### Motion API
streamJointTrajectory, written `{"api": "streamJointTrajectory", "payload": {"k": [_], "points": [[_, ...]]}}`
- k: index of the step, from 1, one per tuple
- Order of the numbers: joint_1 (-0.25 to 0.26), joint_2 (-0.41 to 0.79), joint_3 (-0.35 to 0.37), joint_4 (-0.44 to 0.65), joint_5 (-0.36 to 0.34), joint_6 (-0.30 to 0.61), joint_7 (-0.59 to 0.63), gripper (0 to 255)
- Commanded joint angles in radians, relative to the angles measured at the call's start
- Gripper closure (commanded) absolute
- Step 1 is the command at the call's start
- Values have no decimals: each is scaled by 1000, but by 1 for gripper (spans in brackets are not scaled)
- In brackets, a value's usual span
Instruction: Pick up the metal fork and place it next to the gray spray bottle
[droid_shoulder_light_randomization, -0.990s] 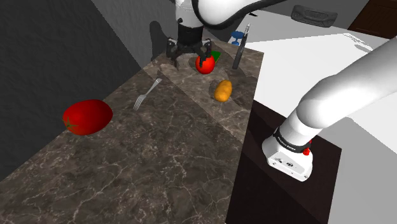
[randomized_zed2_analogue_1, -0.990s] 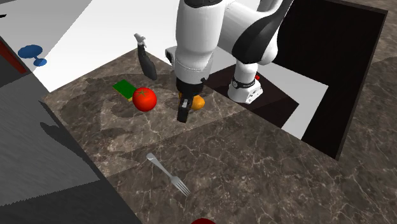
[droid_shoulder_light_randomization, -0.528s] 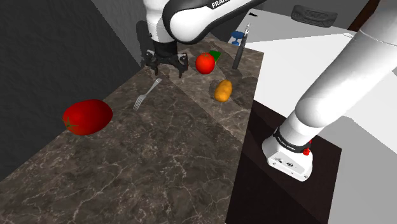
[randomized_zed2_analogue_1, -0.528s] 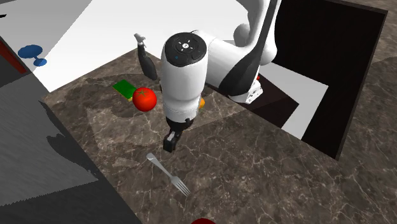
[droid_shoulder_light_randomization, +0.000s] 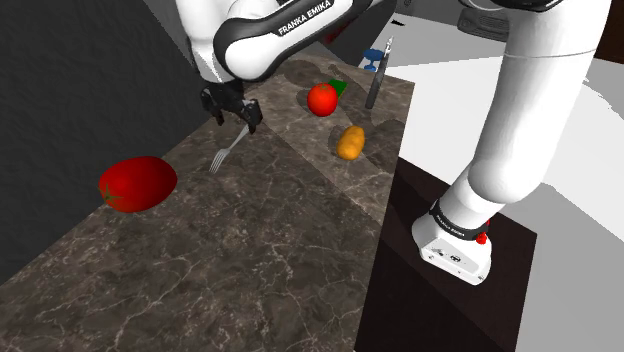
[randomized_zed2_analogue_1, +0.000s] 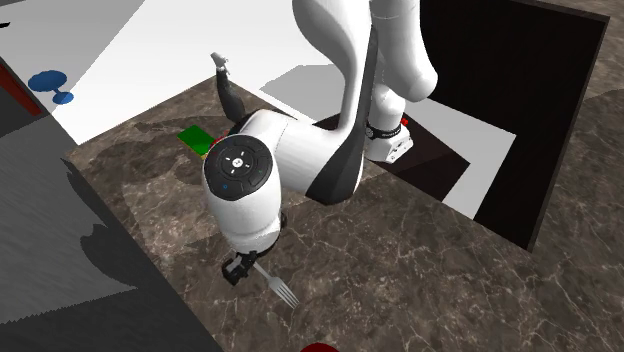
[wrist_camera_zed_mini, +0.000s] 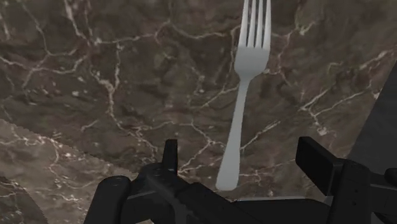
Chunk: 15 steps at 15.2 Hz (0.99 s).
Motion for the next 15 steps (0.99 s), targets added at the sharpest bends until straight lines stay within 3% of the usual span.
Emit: {"api": "streamJointTrajectory", "payload": {"k": [1, 8, 15], "points": [[26, 60, -20, 42, -31, 4, 45, 0], [32, 103, -42, 13, -67, 69, 66, 0], [32, 103, -42, 13, -67, 69, 66, 0]]}}
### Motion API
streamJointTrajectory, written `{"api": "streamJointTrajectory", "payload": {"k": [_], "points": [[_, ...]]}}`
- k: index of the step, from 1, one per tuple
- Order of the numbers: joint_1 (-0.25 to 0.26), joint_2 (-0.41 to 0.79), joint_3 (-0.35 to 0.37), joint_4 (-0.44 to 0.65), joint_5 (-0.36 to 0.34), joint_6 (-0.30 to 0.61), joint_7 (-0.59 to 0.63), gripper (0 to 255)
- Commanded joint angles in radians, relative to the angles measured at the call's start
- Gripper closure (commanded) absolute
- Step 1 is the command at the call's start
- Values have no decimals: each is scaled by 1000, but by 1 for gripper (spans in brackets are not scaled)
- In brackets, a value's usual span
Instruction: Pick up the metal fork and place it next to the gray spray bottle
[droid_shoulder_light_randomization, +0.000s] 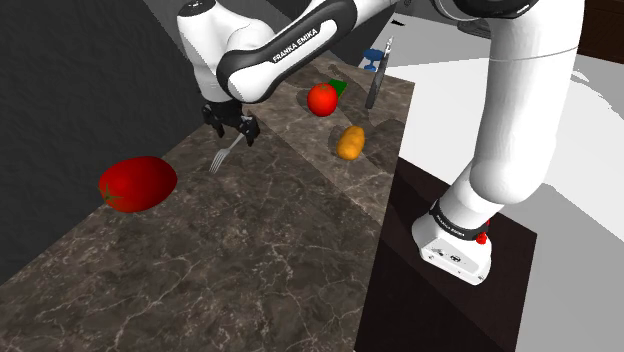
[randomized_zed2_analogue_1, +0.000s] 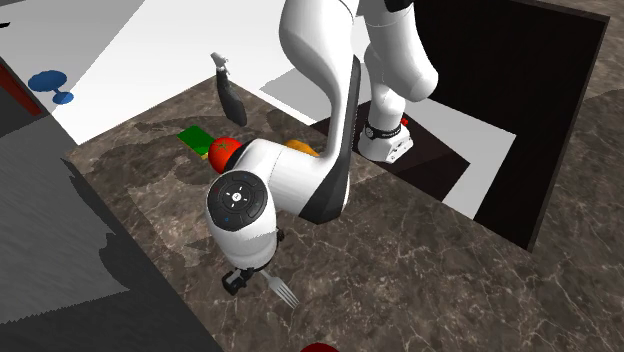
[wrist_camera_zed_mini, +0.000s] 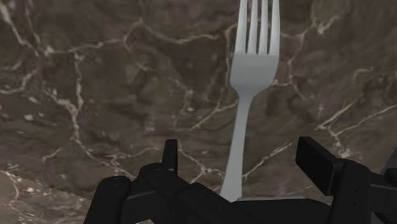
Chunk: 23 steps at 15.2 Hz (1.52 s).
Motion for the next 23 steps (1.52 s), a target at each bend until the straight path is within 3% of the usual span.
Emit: {"api": "streamJointTrajectory", "payload": {"k": [1, 10, 23], "points": [[0, 0, 0, 0, 0, 0, 0, 255], [0, 0, 0, 0, 0, 0, 0, 255], [-21, -86, 36, 60, 70, -127, -58, 255]]}}
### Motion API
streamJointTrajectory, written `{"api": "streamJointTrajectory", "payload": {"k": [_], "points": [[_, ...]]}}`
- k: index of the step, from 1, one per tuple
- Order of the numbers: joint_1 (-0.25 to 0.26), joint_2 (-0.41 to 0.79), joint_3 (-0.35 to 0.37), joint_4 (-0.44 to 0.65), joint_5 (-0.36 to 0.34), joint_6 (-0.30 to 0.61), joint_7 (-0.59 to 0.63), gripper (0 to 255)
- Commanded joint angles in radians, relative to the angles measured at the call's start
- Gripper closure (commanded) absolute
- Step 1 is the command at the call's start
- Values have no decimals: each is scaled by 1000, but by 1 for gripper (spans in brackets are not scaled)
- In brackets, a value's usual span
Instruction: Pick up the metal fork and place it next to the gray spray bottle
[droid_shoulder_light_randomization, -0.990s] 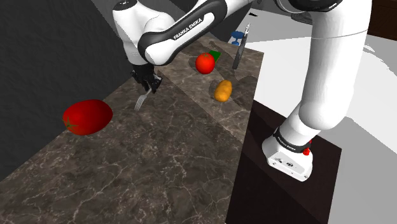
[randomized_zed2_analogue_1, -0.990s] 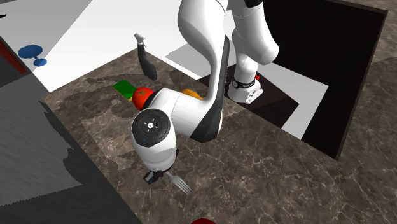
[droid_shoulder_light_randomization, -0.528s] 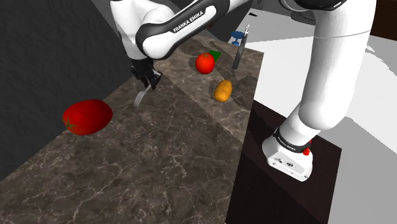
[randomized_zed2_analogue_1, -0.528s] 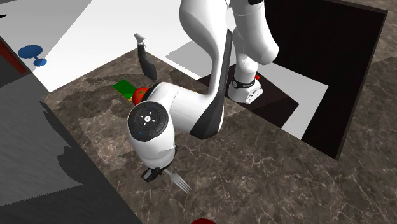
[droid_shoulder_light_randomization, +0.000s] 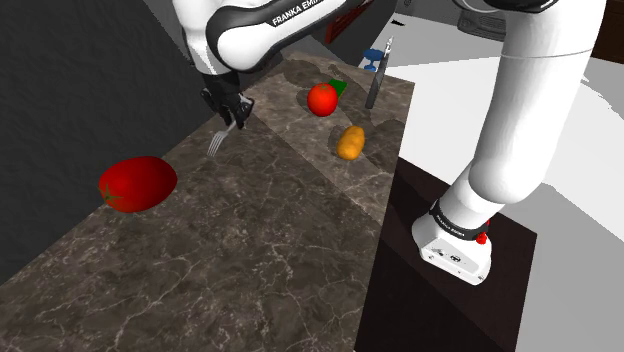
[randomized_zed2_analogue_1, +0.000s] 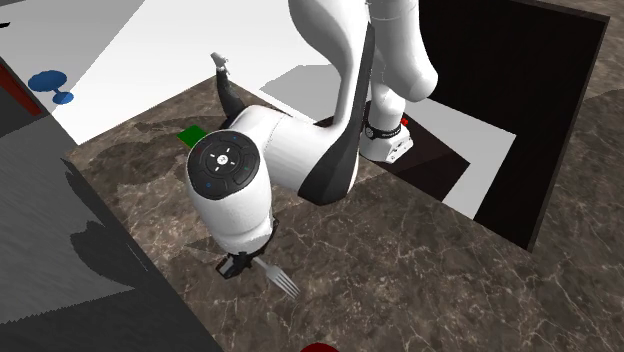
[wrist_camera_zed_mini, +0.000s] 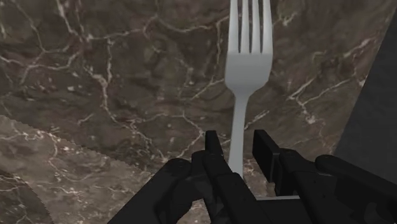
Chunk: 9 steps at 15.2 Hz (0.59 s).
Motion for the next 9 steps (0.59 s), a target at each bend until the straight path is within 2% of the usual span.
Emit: {"api": "streamJointTrajectory", "payload": {"k": [1, 9], "points": [[0, -6, 3, 19, 8, -23, -8, 255], [-5, -43, 17, 79, 40, -111, -38, 255]]}}
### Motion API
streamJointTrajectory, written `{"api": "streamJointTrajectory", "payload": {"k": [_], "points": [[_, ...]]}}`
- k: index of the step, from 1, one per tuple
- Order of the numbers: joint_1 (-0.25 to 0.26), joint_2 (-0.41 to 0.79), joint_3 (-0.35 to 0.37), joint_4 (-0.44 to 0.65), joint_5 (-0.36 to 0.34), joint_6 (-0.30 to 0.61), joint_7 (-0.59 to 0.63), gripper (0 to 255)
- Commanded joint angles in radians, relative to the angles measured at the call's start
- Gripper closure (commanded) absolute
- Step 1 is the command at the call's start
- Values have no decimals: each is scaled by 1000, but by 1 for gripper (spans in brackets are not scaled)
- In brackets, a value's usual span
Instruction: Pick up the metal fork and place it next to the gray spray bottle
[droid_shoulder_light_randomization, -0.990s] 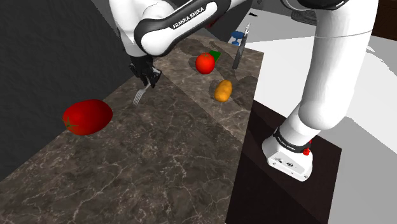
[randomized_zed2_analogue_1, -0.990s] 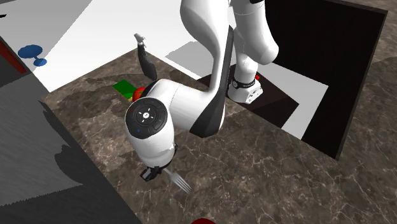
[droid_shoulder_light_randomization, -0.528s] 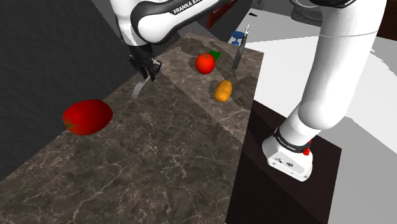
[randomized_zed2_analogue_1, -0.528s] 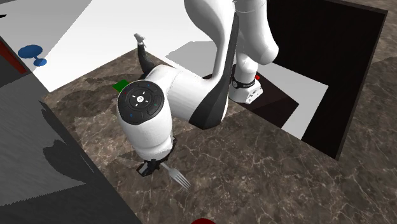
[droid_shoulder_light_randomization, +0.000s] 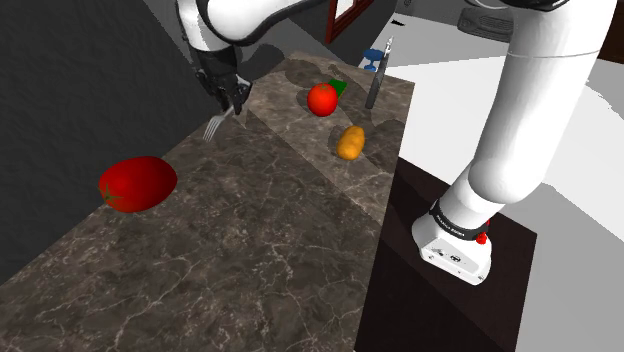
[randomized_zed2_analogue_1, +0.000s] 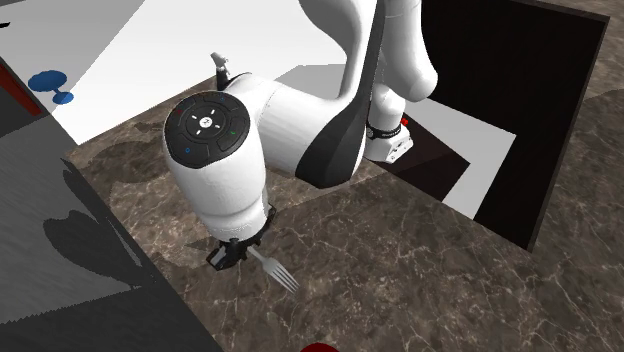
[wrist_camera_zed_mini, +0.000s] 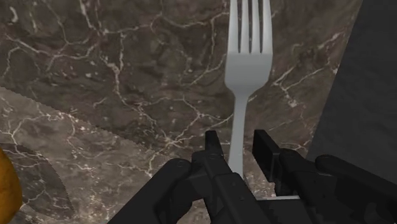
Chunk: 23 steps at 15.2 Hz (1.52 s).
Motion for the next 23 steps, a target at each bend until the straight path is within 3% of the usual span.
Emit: {"api": "streamJointTrajectory", "payload": {"k": [1, 23], "points": [[0, -6, 3, 22, 7, -26, -8, 255], [27, -28, 19, 292, 36, -306, -65, 255]]}}
